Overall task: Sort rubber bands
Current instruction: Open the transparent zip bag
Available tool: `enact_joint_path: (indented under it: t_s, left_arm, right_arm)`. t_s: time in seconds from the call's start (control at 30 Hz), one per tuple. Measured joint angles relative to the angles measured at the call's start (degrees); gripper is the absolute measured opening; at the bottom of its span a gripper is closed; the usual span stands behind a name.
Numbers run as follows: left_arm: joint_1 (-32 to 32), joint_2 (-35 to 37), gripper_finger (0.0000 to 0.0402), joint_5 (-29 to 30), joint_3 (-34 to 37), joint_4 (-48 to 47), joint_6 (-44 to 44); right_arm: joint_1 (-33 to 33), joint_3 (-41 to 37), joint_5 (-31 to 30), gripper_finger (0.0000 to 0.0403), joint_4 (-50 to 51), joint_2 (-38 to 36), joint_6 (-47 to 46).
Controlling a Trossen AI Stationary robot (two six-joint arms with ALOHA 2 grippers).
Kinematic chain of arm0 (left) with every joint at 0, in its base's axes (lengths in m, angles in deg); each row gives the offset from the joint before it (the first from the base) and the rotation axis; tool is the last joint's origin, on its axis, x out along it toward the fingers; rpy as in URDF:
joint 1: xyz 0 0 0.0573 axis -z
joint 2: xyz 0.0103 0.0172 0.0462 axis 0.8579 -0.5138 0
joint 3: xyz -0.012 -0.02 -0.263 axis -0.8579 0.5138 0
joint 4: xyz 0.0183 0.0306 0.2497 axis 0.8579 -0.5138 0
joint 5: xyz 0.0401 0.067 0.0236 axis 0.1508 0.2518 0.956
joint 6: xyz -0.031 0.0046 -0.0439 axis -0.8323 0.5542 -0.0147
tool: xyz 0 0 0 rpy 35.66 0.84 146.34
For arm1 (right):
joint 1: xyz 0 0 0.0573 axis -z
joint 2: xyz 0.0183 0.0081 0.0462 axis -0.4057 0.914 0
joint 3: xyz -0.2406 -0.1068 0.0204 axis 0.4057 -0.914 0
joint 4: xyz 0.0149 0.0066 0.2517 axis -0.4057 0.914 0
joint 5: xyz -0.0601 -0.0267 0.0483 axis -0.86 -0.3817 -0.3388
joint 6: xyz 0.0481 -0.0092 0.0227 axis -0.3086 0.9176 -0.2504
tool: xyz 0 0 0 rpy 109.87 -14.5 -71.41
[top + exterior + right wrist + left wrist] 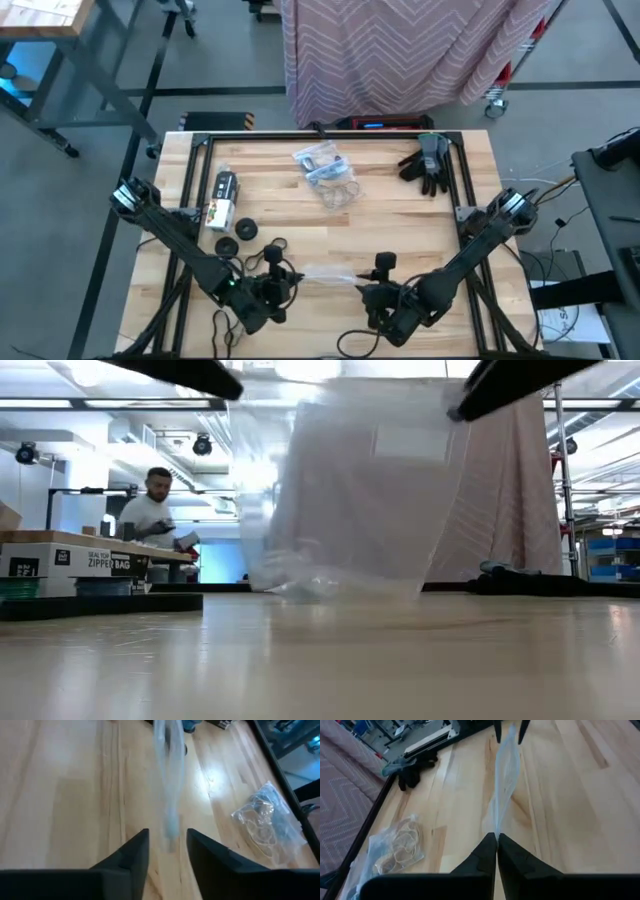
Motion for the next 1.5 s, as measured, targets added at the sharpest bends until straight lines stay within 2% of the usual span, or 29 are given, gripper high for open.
enact_joint_path:
  t_s: [0.23,0.3,0.6,1.0,1.13,1.37,1.5]
  left_arm:
    - [0.1,1.0,0.0,-0.4,0.0,-0.1,0.7]
    - [0.1,1.0,0.0,-0.5,0.0,-0.1,0.7]
    - [-1.2,1.0,0.0,-1.3,0.0,1.3,-0.2]
    - [-7.9,1.0,0.0,-10.0,0.0,4.0,-1.2]
    - [-9.6,1.1,0.0,-12.8,0.0,2.7,-1.9]
    - [-10.6,2.3,0.0,-12.8,0.0,-5.3,-4.3]
    - [-10.5,3.6,0.0,-13.1,0.0,-4.8,-4.6]
  right_arm:
    - [0.8,0.0,1.5,0.002,0.1,-2.2,0.0]
    - [0.9,0.0,2.0,0.0005,0.1,-2.7,0.3]
    - [3.9,1.6,8.7,0.0002,0.3,-3.4,1.7]
    - [12.9,3.4,19.4,0.0,-0.8,-3.4,4.1]
    - [14.1,3.5,20.3,0.0,-0.9,-3.6,6.8]
    - [13.3,3.5,20.6,0.0,-5.3,-4.2,14.9]
    - [12.9,3.5,20.7,0.0,-7.8,-4.2,17.7]
